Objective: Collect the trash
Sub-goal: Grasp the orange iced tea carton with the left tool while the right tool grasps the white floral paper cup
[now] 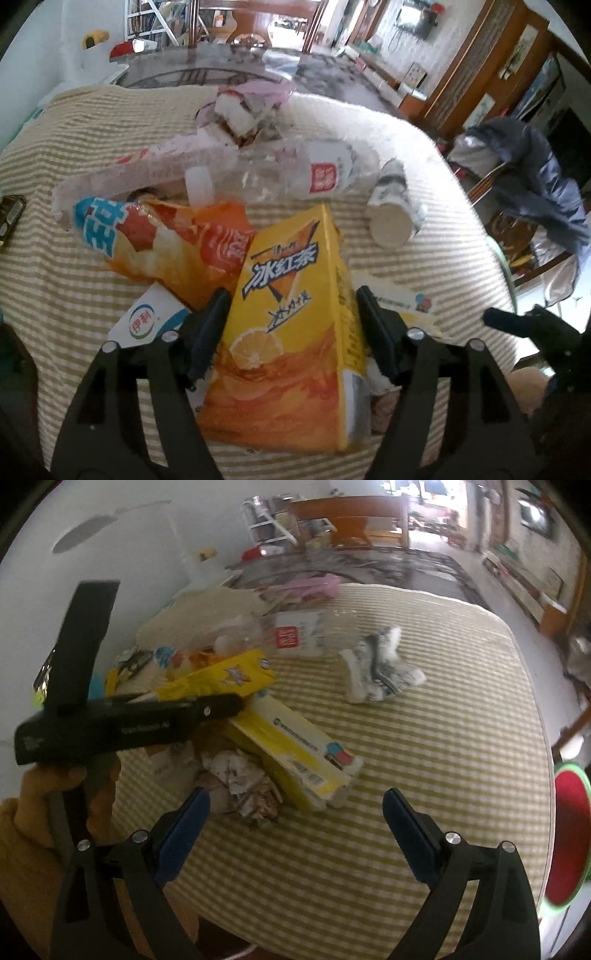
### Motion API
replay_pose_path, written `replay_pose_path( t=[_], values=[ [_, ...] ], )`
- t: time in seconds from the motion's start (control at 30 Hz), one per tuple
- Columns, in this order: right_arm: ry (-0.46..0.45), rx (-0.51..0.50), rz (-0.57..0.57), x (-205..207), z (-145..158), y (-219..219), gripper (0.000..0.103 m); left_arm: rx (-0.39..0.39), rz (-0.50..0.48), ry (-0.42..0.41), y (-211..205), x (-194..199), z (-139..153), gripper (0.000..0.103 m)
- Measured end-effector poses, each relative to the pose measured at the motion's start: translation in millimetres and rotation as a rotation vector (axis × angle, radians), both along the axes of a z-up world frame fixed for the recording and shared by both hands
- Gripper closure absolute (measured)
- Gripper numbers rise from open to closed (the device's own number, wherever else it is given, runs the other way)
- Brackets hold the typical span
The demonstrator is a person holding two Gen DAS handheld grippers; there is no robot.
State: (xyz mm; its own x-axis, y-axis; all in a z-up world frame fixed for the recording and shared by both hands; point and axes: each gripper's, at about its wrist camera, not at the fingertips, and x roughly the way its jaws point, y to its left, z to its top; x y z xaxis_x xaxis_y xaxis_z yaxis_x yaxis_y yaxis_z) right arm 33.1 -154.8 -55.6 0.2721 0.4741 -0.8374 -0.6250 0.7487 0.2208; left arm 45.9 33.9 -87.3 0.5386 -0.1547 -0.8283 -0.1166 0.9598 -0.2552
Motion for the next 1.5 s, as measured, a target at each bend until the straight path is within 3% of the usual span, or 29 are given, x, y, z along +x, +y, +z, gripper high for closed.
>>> replay_pose_path(
  t=[0.13, 0.33, 0.4, 0.53, 0.7, 0.83, 1.0, 1.43, 1.5],
  values=[
    [0.052, 0.024, -0.01, 23.9, -0.9, 2.5, 0.012, -0.042, 0.023, -0.029, 5.3, -3.4, 4.3, 0.041],
    [0.0, 0.041, -0.158, 71.1, 13.6, 13.6, 0.012, -0.091, 0.068, -0.165, 12.7, -14.3, 28.5, 0.04],
    [0.048, 0.089, -0.245, 92.6, 10.6, 14.2, 0.011, -0.092, 0.08, -0.172, 14.9, -15.2, 29.8, 0.04],
    [0.229, 0.222, -0.438, 132.2, -15.6, 5.4, 0.01, -0.101, 0.083, -0.167, 16.2, -13.8, 29.0, 0.04],
    [0.304, 0.258, -0.561, 150.6, -37.1, 1.4, 0.01, -0.113, 0.073, -0.171, 15.6, -13.6, 28.7, 0.04],
    [0.369, 0.301, -0.574, 159.6, -51.1, 0.3, 0.01, -0.127, 0.07, -0.164, 16.4, -9.6, 26.6, 0.04],
    [0.331, 0.278, -0.534, 150.5, -49.7, 5.4, 0.012, -0.145, 0.072, -0.167, 18.9, -8.8, 27.7, 0.04],
    [0.373, 0.32, -0.5, 151.9, -56.6, -0.6, 0.013, -0.151, 0.063, -0.15, 18.5, -8.3, 24.9, 0.04],
    [0.373, 0.322, -0.501, 151.4, -56.4, -3.0, 0.017, -0.147, 0.058, -0.149, 17.3, -7.9, 24.7, 0.04]
  ],
)
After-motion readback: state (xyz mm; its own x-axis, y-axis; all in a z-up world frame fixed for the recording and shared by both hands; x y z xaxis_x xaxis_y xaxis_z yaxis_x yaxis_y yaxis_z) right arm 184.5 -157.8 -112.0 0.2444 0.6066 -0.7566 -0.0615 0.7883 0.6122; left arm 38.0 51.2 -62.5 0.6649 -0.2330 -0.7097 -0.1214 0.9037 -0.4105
